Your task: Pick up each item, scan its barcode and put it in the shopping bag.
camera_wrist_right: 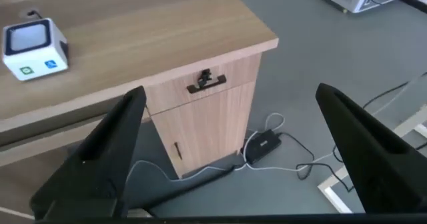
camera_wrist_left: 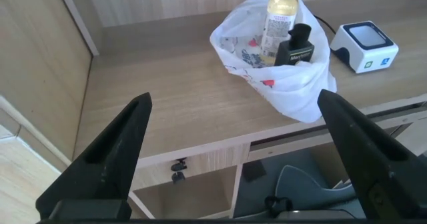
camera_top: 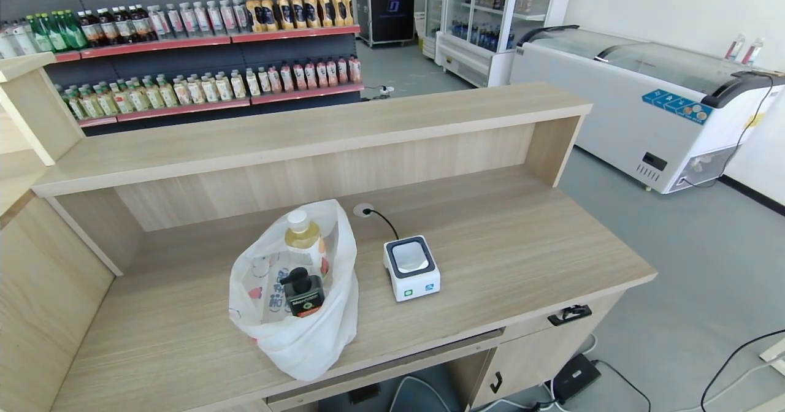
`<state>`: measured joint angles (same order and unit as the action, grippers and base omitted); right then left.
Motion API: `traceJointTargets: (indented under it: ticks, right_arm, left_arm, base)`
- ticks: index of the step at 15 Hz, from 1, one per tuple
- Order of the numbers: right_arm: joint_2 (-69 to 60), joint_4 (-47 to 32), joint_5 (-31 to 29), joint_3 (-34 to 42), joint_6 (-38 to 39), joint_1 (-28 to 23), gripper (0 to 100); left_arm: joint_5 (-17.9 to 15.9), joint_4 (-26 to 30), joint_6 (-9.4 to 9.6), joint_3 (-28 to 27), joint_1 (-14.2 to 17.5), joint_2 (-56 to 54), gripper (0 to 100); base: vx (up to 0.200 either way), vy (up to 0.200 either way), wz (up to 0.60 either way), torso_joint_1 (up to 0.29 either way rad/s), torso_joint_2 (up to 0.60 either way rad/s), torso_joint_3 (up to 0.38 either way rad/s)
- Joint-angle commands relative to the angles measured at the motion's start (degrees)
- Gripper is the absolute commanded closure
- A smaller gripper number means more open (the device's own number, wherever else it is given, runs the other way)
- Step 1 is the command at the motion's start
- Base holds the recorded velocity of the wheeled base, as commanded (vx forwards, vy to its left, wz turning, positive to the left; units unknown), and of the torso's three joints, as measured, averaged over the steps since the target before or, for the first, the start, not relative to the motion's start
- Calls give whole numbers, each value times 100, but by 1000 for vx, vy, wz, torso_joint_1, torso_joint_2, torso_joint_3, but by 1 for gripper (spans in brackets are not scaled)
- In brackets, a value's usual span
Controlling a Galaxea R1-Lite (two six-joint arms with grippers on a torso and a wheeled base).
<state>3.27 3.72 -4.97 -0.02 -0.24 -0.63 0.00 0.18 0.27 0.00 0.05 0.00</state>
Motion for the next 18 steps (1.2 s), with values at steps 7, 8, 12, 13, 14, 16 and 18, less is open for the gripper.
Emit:
traceJointTargets:
  ticks: [7,8,12,13,14,16,18]
  right_arm:
    - [-327,-319,23,2,420,55,0]
    - [-327,-319,23,2,420,55,0]
    - [-327,-328,40,2,394,55,0]
    - [-327,-328,40,2,402,55,0]
    - [-327,-328,40,2,402,55,0]
    - [-327,-328,40,2,402,55,0]
    - [-327,-337,49,2,376,55,0]
  left_arm:
    - [0,-1,0,0,4,0,0]
    - [0,-1,0,0,4,0,0]
    - [0,-1,0,0,4,0,0]
    - [0,-1,0,0,4,0,0]
    - [0,-1,0,0,4,0,0]
    - [0,-1,0,0,4,0,0]
    - [0,-1,0,0,4,0,0]
  base:
    - [0,0,0,0,0,0]
    - [0,0,0,0,0,0]
    - [0,0,0,0,0,0]
    - [0,0,0,0,0,0]
    - [0,0,0,0,0,0]
    - [0,0,0,0,0,0]
    - [0,0,0,0,0,0]
